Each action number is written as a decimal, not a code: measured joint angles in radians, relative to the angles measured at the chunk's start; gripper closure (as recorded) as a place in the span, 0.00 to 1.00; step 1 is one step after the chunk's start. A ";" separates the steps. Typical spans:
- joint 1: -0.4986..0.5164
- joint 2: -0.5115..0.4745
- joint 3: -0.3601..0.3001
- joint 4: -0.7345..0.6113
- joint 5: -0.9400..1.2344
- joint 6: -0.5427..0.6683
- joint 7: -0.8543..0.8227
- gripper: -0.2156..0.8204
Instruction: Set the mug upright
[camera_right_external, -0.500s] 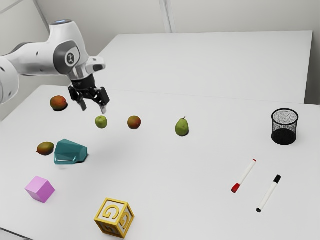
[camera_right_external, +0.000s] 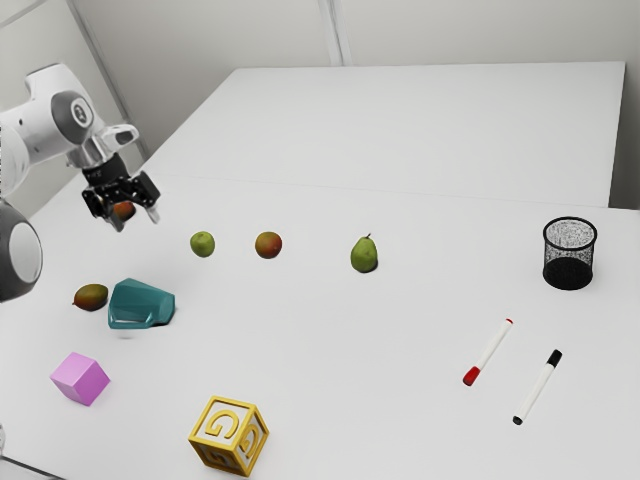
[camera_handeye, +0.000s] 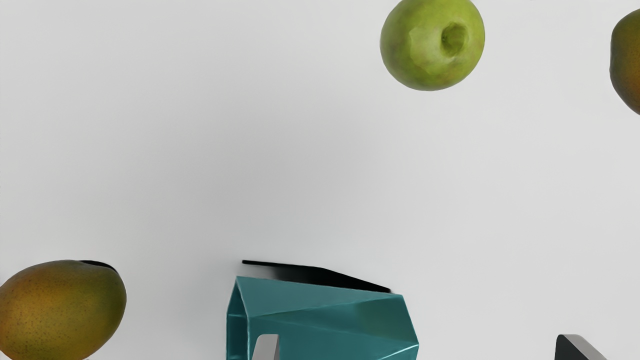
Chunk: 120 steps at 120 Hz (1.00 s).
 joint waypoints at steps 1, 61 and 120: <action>0.004 0.008 -0.001 0.007 -0.003 -0.004 0.003 0.21; 0.181 0.223 -0.017 0.087 -0.235 -0.178 0.135 0.21; 0.210 0.230 0.001 0.048 -0.325 -0.300 0.152 0.21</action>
